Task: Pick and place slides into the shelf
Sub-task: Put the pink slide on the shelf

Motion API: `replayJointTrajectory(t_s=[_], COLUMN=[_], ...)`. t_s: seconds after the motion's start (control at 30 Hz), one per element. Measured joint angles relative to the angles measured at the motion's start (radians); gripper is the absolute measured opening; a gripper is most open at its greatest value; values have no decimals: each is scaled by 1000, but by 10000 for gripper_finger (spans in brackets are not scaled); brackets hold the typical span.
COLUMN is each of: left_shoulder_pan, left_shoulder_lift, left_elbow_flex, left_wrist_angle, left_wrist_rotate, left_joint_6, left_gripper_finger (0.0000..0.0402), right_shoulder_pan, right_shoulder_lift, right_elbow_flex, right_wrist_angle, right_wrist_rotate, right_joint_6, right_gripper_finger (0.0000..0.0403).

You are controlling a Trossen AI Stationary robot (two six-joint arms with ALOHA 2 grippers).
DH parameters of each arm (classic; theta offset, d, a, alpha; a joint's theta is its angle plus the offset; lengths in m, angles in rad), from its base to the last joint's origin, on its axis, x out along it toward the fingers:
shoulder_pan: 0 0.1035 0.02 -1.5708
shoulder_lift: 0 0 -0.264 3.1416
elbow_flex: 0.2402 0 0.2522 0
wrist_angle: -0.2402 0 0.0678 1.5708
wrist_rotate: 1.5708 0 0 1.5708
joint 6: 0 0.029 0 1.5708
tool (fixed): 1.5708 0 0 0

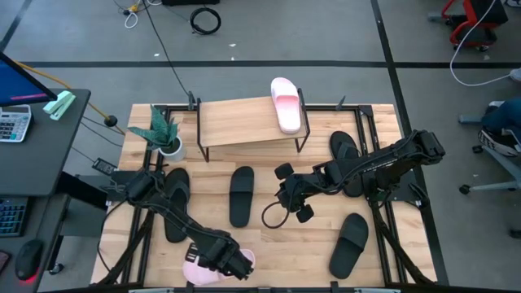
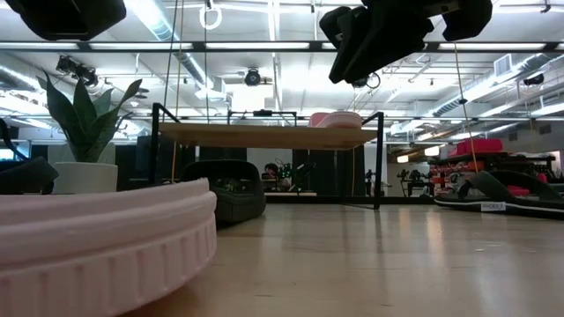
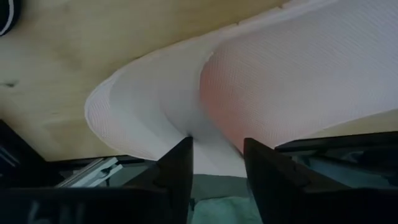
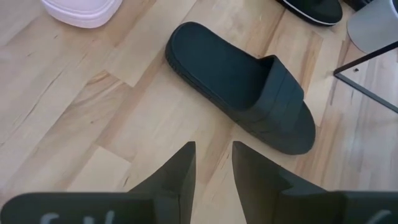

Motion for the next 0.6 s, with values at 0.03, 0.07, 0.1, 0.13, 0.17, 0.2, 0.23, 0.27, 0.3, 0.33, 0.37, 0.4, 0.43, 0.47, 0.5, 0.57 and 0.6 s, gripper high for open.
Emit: replayJointTrajectory(t_s=[0.03,0.07,0.1,0.13,0.17,0.2,0.23,0.27,0.3,0.33,0.37,0.4,0.43,0.47,0.5,0.57,0.6], left_shoulder_pan=[0,0,-1,-1,-1,-1,-1,-1,-1,-1,-1,-2,-2,-4,-6,-9,-11], left_shoulder_lift=[0,0,0,0,0,0,0,1,5,8,10,13,17,21,26,32,34], left_elbow_flex=[0,0,0,0,0,0,0,0,1,1,1,1,1,1,1,1,1], left_wrist_angle=[1,2,2,0,-2,-4,-6,-8,-9,-10,-12,-11,-9,-8,-7,-2,-2], left_wrist_rotate=[-1,-3,-6,-10,-14,-16,-17,-18,-18,-18,-16,-10,-1,4,9,13,13], left_joint_6=[-4,-15,-25,-33,-43,-47,-49,-53,-61,-73,-78,-81,-86,-95,-98,-99,-100], left_gripper_finger=[144,143,141,140,140,140,140,140,140,139,139,138,137,135,134,132,131], right_shoulder_pan=[0,0,0,0,0,0,0,0,0,0,0,0,0,0,0,0,0], right_shoulder_lift=[0,0,0,0,0,0,0,0,0,0,0,0,0,0,0,0,0], right_elbow_flex=[0,0,0,0,0,0,0,0,0,0,0,0,0,0,-5,-16,-24], right_wrist_angle=[0,0,0,0,0,0,0,0,0,0,0,0,0,2,9,12,14], right_wrist_rotate=[0,0,0,0,0,0,0,0,0,0,0,0,0,0,-1,-11,-15], right_joint_6=[0,0,0,0,0,0,0,0,0,0,0,0,0,0,0,0,-1], right_gripper_finger=[110,110,110,110,110,110,110,110,110,110,110,110,110,110,110,110,110])
